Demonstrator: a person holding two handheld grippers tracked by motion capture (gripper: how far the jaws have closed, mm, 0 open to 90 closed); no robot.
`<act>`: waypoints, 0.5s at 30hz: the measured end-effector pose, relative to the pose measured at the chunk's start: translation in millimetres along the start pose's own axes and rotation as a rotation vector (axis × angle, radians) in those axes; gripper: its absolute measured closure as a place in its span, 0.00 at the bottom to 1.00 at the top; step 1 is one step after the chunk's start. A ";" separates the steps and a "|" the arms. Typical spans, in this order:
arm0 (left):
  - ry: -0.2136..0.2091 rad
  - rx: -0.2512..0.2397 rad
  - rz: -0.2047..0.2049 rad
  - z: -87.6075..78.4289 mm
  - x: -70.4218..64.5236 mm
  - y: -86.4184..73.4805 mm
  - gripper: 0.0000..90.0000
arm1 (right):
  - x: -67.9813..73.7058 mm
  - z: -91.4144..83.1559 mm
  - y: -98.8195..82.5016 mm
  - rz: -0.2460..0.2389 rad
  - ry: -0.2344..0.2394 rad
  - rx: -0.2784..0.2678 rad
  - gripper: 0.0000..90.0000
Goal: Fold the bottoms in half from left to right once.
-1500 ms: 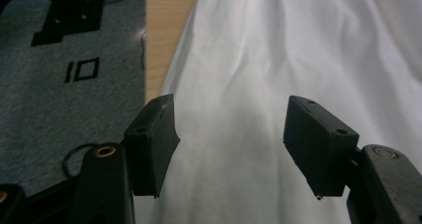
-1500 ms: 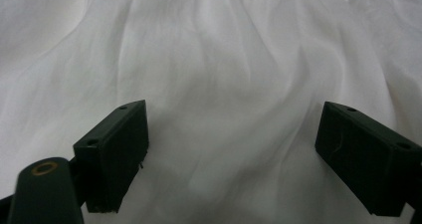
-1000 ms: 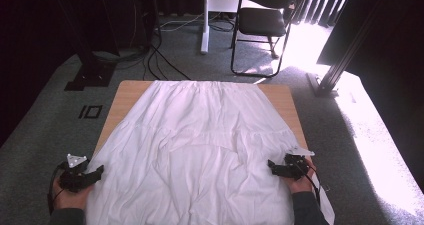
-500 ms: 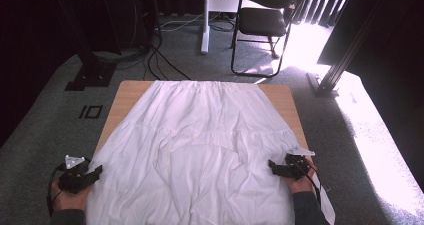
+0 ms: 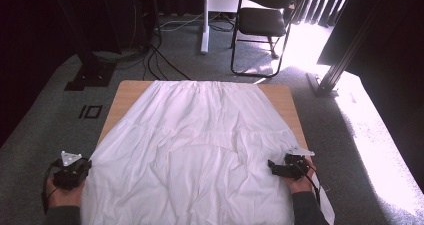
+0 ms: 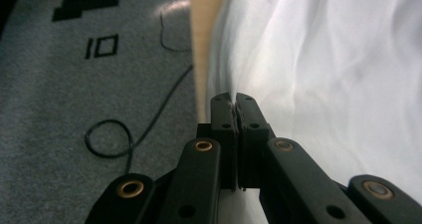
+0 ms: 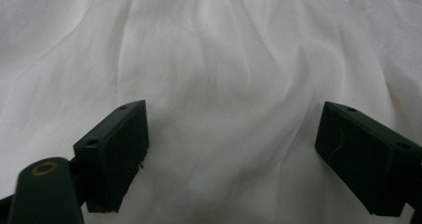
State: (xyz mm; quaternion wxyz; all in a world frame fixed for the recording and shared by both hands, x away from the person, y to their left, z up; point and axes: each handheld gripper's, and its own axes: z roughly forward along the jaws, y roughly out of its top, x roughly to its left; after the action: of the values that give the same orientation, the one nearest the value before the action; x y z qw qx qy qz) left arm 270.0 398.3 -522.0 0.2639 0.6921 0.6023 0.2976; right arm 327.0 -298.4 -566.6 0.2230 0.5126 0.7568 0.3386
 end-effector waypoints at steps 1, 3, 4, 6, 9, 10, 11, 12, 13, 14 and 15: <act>0.002 -0.016 -0.010 -3.4 2.3 2.3 1.00 | -0.1 0.0 0.0 0.000 0.000 0.000 0.15; 0.016 -0.042 -0.005 -10.1 5.0 7.5 1.00 | -0.1 0.0 0.0 0.000 0.000 0.000 0.15; 0.016 -0.042 -0.005 -10.1 5.0 7.5 1.00 | -0.1 0.0 0.0 0.000 0.000 0.000 0.15; 0.037 -0.055 0.004 -16.1 9.5 14.1 1.00 | -0.2 0.0 0.1 0.002 0.001 0.001 0.15; 0.056 -0.080 0.003 -23.7 16.9 24.1 1.00 | -4.7 0.6 1.0 -0.004 0.009 0.000 0.16; 0.056 -0.080 0.003 -23.7 16.9 24.1 1.00 | -4.7 0.6 1.0 -0.004 0.009 0.000 0.16; 0.061 -0.089 0.008 -26.0 17.3 26.4 1.00 | -6.5 0.6 1.2 0.000 0.007 0.000 0.16; 0.062 -0.095 0.013 -28.6 17.8 28.6 1.00 | -11.6 0.6 1.2 0.005 0.001 0.000 0.16; 0.065 -0.099 0.016 -29.3 18.2 29.4 1.00 | -14.2 0.3 0.9 0.011 -0.006 -0.001 0.18; 0.065 -0.099 0.016 -29.3 18.2 29.4 1.00 | -16.9 -0.3 0.5 0.016 -0.012 -0.004 0.20; 0.065 -0.102 0.014 -30.1 18.7 30.1 1.00 | -19.7 -1.3 -0.1 0.022 -0.018 -0.008 0.24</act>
State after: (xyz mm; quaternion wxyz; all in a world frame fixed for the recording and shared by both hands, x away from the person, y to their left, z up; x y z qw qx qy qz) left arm 270.2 413.0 -477.8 0.2772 0.6719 0.5896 0.3522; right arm 333.4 -317.1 -566.0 0.2281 0.5233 0.7477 0.3393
